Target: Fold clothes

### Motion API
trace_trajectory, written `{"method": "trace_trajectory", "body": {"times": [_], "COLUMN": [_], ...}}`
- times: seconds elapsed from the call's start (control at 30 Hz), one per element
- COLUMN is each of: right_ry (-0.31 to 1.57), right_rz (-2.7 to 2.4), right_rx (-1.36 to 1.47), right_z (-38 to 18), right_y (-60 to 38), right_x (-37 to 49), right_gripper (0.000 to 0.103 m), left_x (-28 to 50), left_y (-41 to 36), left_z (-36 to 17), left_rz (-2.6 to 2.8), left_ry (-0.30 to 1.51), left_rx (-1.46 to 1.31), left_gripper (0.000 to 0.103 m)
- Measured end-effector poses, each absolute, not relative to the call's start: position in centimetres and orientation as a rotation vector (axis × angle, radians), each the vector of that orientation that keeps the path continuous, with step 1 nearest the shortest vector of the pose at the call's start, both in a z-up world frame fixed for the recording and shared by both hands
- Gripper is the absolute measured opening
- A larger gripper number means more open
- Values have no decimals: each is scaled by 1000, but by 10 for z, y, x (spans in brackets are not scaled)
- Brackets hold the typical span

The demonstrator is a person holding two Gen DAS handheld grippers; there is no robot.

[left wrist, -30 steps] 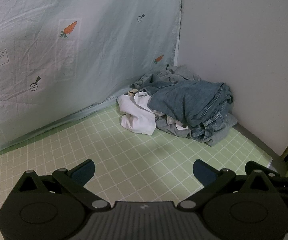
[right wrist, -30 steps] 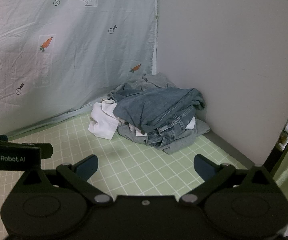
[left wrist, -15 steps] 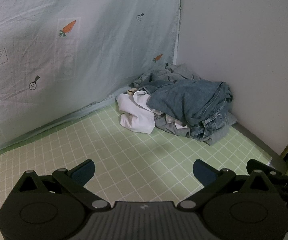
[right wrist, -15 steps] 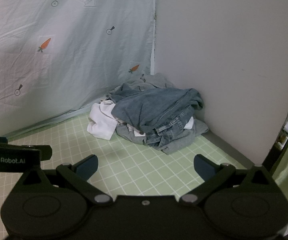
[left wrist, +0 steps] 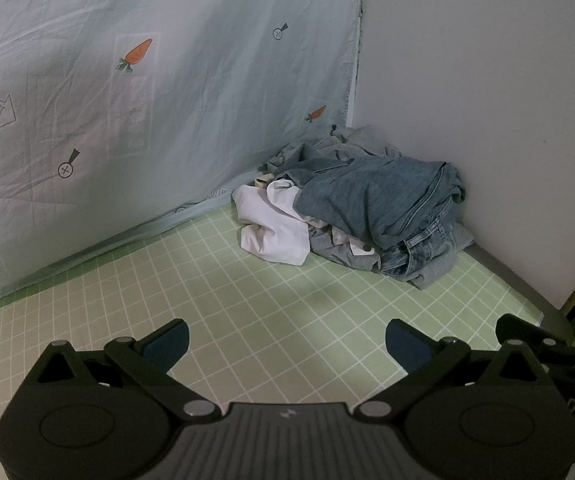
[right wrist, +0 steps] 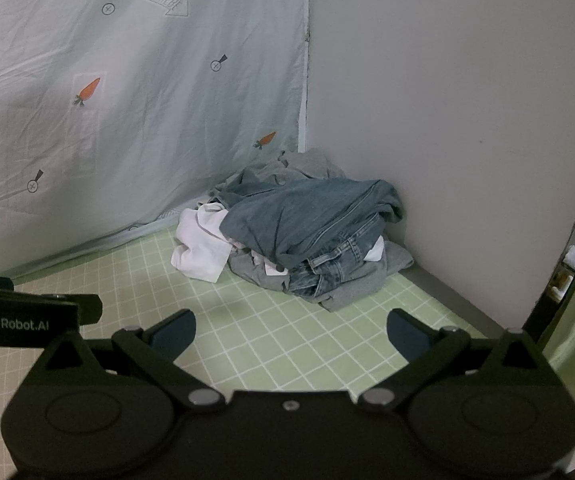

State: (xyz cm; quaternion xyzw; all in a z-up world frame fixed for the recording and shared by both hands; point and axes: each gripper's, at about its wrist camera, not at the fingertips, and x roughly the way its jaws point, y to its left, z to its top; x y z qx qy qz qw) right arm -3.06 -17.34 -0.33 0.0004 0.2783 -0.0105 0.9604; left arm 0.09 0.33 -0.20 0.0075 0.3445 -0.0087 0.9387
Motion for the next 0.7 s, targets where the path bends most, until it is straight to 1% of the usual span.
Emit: {"method": "trace_trajectory", "body": {"times": [0.7], "right_ry": [563], "right_rz": [-19], "right_rx": [6], "right_z": [-7], "right_y": [-176], "right_x": [-29], "right_gripper": [103], "left_x": [1], "left_y": [0], "left_z": [-1], "left_rz": [-21], "left_ry": [711], "left_rx": [18], "left_gripper": [103]}}
